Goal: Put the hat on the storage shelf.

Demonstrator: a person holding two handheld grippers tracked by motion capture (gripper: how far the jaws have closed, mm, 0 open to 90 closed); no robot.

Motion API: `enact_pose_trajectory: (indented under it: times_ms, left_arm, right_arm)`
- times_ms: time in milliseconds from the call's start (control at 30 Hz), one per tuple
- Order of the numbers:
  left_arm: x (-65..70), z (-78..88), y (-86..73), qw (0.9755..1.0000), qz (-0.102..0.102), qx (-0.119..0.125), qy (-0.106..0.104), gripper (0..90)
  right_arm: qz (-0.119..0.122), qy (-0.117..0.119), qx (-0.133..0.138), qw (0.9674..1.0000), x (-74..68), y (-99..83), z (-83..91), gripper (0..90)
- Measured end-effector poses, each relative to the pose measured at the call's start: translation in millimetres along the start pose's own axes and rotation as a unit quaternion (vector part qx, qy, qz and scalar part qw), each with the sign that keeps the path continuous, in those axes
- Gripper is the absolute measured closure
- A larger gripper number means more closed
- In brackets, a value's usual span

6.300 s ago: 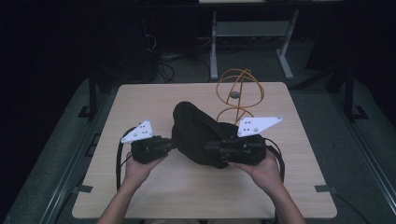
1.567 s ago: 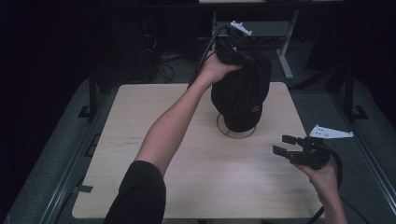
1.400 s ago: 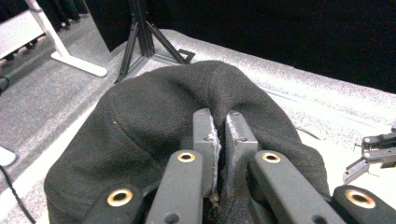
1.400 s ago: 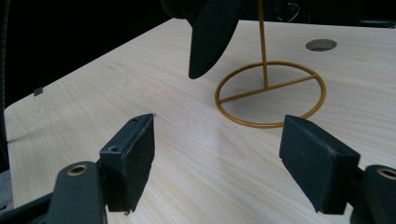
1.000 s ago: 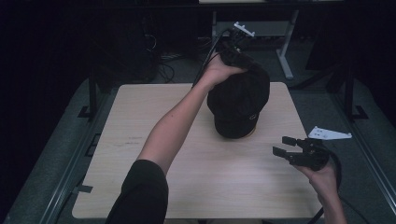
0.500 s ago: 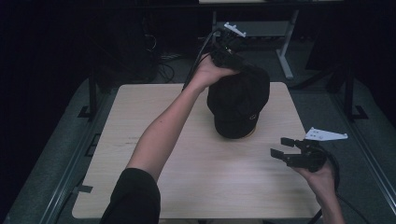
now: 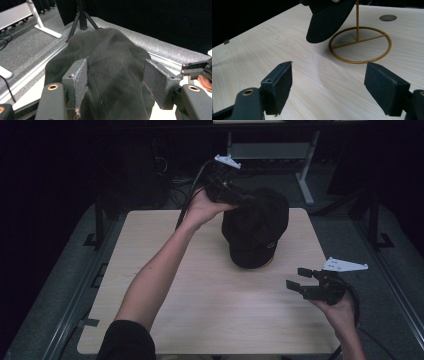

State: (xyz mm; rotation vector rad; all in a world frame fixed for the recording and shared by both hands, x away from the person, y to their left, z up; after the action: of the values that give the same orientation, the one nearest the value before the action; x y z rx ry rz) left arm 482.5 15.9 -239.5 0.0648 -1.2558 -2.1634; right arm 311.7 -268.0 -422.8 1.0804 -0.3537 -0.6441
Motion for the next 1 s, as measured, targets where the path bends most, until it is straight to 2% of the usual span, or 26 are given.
enact_pose_trajectory:
  times_ms: [200, 533, 600, 833, 1000]
  left_arm:
    - [-3.0, 13.5, -18.1, 0.9999, 0.015, 0.007, -0.003, 34.3]
    - [-3.7, 34.4, -43.8, 0.9997, 0.018, 0.014, -0.005, 33.2]
    - [-3.4, 39.4, -49.6, 0.9996, 0.018, 0.021, 0.001, 32.6]
    - [-6.5, 51.5, -69.5, 0.9994, 0.027, 0.022, 0.004, 30.8]
    - [-7.8, 60.1, -84.5, 0.9988, 0.040, 0.028, 0.005, 29.1]
  right_arm:
    - [0.004, -0.001, -0.003, 1.0000, -2.9, 1.7, -3.4, 22.0]
    - [0.011, -0.004, -0.006, 0.9999, -4.7, 2.7, -7.8, 22.9]
    - [0.012, -0.002, -0.006, 0.9999, -4.5, 3.1, -8.4, 22.8]
    - [0.014, -0.001, -0.015, 0.9998, -5.6, 2.8, -12.3, 21.4]
    - [0.018, -0.013, -0.011, 0.9997, -7.4, 5.1, -13.7, 21.2]
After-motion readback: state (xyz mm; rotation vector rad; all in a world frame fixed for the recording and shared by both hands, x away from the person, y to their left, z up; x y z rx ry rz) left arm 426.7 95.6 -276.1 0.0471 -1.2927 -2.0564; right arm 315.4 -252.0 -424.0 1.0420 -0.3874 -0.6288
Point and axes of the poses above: each handheld gripper's, and its own axes: z roughly backward along the jaws, y roughly out of its top, x roughly to its right, the point moved 3 cm from there along -z, roughly forward along the jaws, and after that the axes turned 14 degrees about z, right-handed, at the moved point
